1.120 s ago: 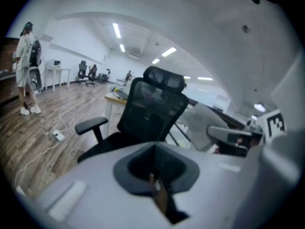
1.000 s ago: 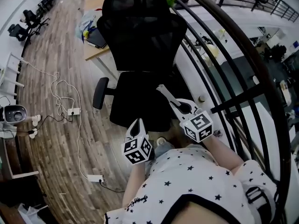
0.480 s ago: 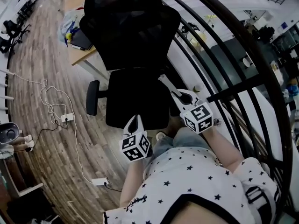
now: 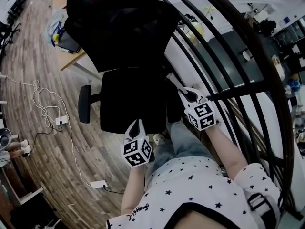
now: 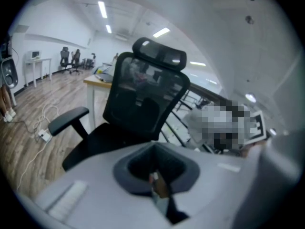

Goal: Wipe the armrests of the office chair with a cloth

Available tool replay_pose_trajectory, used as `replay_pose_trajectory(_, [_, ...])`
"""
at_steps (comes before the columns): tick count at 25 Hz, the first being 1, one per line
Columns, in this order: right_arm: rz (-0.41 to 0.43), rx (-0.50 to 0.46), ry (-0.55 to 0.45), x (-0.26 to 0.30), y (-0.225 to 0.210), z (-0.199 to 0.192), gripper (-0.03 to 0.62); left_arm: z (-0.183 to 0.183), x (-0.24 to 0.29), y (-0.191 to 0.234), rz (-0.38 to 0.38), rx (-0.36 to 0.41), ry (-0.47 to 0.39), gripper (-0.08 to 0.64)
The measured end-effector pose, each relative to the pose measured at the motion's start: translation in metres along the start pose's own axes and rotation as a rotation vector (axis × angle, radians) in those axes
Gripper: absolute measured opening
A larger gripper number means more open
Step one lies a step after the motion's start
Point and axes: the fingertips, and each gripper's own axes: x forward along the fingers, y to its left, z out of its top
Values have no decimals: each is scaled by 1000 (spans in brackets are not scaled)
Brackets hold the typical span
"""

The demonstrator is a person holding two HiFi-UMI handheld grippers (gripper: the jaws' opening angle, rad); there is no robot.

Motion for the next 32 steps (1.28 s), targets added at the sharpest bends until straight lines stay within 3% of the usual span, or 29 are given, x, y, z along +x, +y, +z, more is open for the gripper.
replay_pose_trajectory(12, [36,-117,144,60,-55,-56,26,-12,49,-13,43,-20,82,8])
replay_pose_trajectory(32, [132,-209,349,134,-56,-129,26,-29,98,-9,43,-21,165,8])
